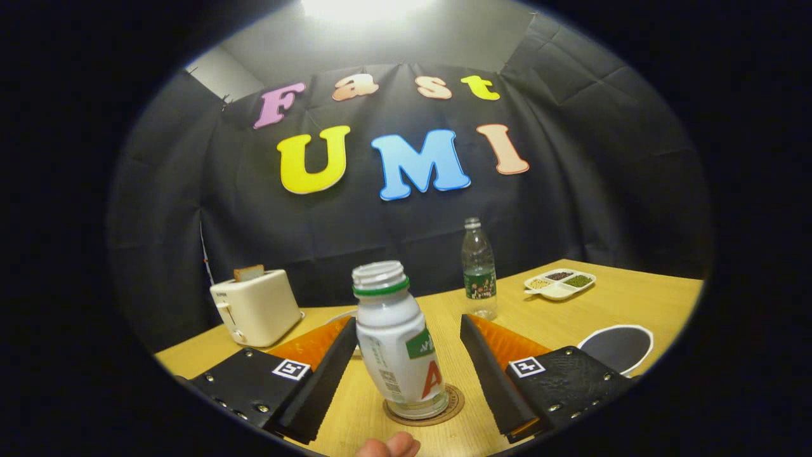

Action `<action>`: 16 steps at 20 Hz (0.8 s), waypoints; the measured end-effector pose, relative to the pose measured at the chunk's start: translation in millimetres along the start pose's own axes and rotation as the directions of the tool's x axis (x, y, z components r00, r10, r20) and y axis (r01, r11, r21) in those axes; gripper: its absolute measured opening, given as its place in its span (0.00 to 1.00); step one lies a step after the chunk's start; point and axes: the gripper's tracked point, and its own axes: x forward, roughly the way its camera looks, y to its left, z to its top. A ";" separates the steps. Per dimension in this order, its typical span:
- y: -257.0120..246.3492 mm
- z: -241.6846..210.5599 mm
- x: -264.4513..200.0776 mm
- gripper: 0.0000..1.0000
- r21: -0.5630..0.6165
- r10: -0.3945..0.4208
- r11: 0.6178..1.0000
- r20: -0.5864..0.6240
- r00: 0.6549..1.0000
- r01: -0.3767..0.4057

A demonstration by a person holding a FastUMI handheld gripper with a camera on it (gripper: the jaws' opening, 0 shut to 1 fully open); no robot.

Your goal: Take the bottle from table, then pour the juice into the cup, finally place the bottle on the coaster

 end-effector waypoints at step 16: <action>-29.8 156.6 -85.7 0.97 -0.056 0.091 0.995 0.194 0.977 -0.082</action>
